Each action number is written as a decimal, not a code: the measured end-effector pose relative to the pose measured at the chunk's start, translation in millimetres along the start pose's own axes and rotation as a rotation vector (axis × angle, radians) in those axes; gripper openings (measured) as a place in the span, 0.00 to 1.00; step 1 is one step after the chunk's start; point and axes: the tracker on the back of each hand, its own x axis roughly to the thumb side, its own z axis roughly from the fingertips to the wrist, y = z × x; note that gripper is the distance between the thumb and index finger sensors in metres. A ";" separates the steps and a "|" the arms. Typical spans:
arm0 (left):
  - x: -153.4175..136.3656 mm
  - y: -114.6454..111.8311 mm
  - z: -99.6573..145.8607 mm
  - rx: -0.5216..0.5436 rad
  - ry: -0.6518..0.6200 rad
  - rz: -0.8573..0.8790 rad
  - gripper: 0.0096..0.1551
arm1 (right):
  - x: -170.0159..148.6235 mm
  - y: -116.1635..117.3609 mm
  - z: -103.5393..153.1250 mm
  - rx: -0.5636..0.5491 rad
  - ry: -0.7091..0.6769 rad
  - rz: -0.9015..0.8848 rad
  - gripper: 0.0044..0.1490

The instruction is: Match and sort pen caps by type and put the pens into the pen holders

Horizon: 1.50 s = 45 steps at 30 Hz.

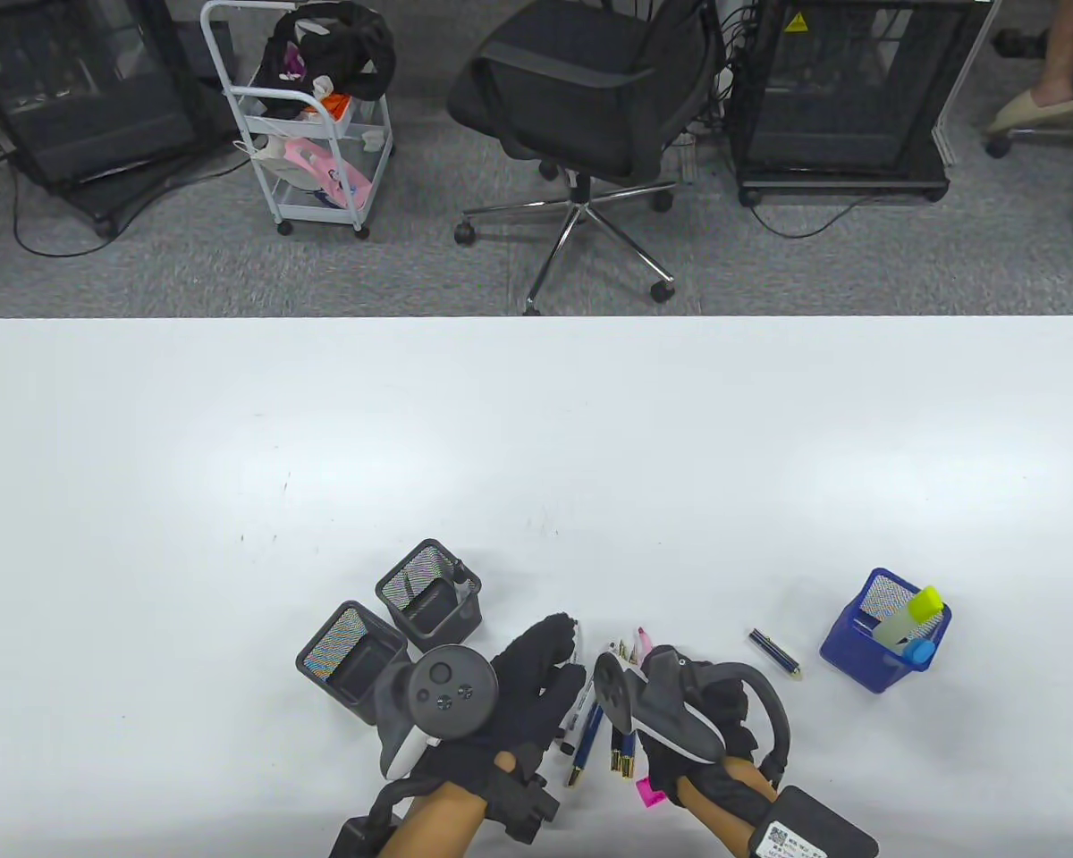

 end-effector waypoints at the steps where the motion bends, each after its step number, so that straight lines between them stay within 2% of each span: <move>1: -0.2 -0.1 0.0 -0.001 0.001 -0.001 0.34 | 0.0 0.5 -0.4 -0.003 0.000 0.014 0.43; 8: -1.0 -0.2 -0.2 -0.003 0.007 0.000 0.34 | -3.5 0.0 -2.4 -0.008 -0.005 -0.021 0.41; 12: -1.5 0.6 -0.1 0.000 0.013 0.007 0.35 | -16.3 -13.0 -2.2 -0.050 -0.001 -0.136 0.41; 17: -5.4 4.1 -0.9 0.007 0.048 0.075 0.35 | -48.2 -48.1 10.1 -0.215 -0.069 -0.475 0.41; 18: -6.8 4.2 -1.0 0.005 0.062 0.116 0.35 | -53.6 -52.9 12.2 -0.240 -0.151 -0.596 0.41; 23: -9.9 -0.9 -1.7 -0.034 0.097 0.446 0.35 | -58.8 -56.7 23.0 -0.160 -0.401 -1.003 0.39; 28: -9.5 -8.0 -0.6 -0.064 0.113 0.581 0.32 | -48.9 -60.0 29.2 -0.185 -0.504 -1.017 0.39; 34: -14.0 -11.5 -1.3 -0.079 0.121 0.652 0.29 | -42.5 -59.6 33.5 -0.227 -0.498 -0.932 0.38; 37: -13.0 -10.5 -2.3 -0.080 0.118 0.604 0.29 | -41.9 -60.6 35.2 -0.237 -0.494 -0.849 0.38; 40: -11.2 -3.5 -2.1 -0.042 0.117 0.530 0.29 | -45.0 -61.5 35.7 -0.215 -0.409 -0.734 0.39; 45: -7.7 12.0 0.9 0.043 0.097 0.298 0.29 | -42.1 -47.9 31.5 -0.032 -0.251 -0.447 0.43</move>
